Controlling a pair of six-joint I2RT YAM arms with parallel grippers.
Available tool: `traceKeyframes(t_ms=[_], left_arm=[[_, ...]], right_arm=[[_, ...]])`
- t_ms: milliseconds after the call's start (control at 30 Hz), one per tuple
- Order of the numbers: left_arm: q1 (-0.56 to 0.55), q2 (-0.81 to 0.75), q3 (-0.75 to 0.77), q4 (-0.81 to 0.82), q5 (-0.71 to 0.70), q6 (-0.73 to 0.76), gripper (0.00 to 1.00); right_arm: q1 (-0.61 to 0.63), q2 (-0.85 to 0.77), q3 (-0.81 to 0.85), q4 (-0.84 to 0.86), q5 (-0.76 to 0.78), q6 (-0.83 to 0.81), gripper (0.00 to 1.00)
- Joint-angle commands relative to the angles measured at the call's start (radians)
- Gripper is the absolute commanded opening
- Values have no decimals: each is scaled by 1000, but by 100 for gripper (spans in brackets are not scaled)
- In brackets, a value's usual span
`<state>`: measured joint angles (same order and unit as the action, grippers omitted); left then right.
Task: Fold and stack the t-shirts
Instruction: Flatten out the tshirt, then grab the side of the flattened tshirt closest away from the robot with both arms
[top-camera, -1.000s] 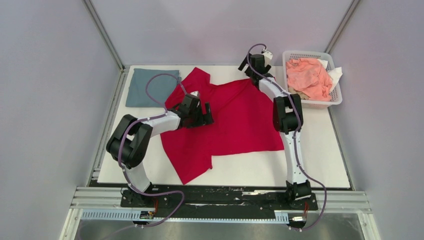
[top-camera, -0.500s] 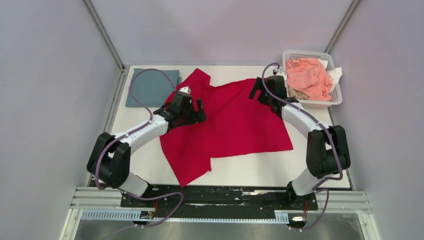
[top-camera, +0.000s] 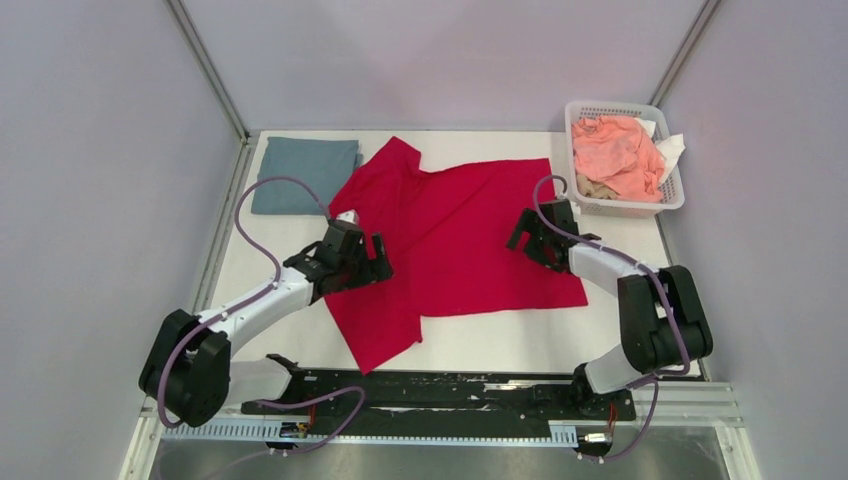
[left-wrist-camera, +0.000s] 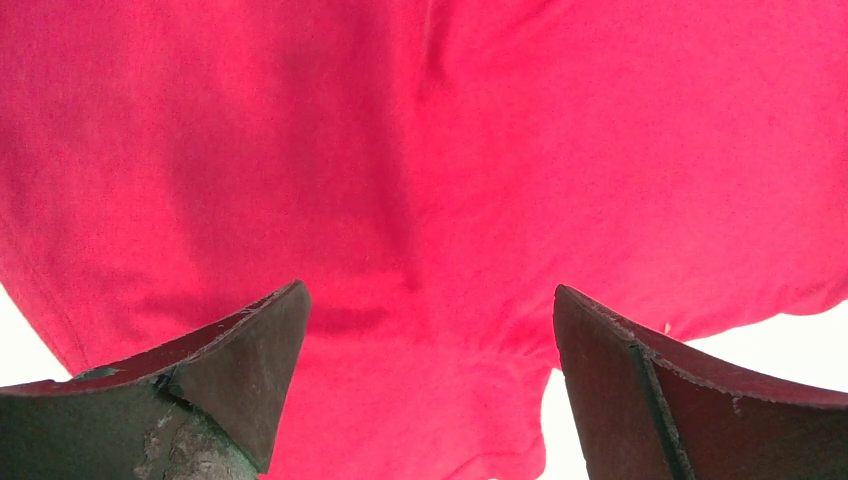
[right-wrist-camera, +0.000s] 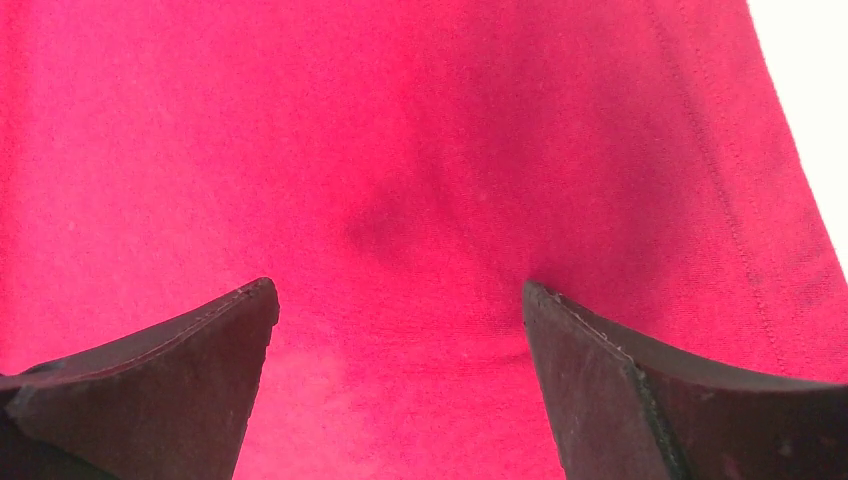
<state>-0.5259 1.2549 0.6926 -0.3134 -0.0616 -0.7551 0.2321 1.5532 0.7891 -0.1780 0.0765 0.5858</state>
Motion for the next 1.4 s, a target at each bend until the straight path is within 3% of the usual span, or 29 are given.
traceKeyframes(t_ms=[0, 233, 700, 867, 1000, 1100, 1367], left_arm=[[4, -66, -58, -9, 3, -53, 100], [3, -130, -121, -63, 12, -64, 100], [-71, -353, -163, -299, 10, -155, 100], [-189, -371, -103, -541, -47, -227, 100], [-293, -367, -145, -515, -17, -275, 100], [-364, -331, -146, -462, -2, -279, 95], [-484, -177, -94, -501, -23, -315, 69]], right_arm=[[-48, -66, -105, -66, 17, 98, 100], [-71, -179, -198, -136, 52, 143, 100], [-71, -407, -163, -279, 117, 149, 100], [-72, -590, -187, -290, 179, 175, 100], [-71, -703, -250, -294, 255, 213, 100], [-70, -765, -273, -293, 286, 223, 100], [-72, -814, -294, -294, 320, 230, 100]])
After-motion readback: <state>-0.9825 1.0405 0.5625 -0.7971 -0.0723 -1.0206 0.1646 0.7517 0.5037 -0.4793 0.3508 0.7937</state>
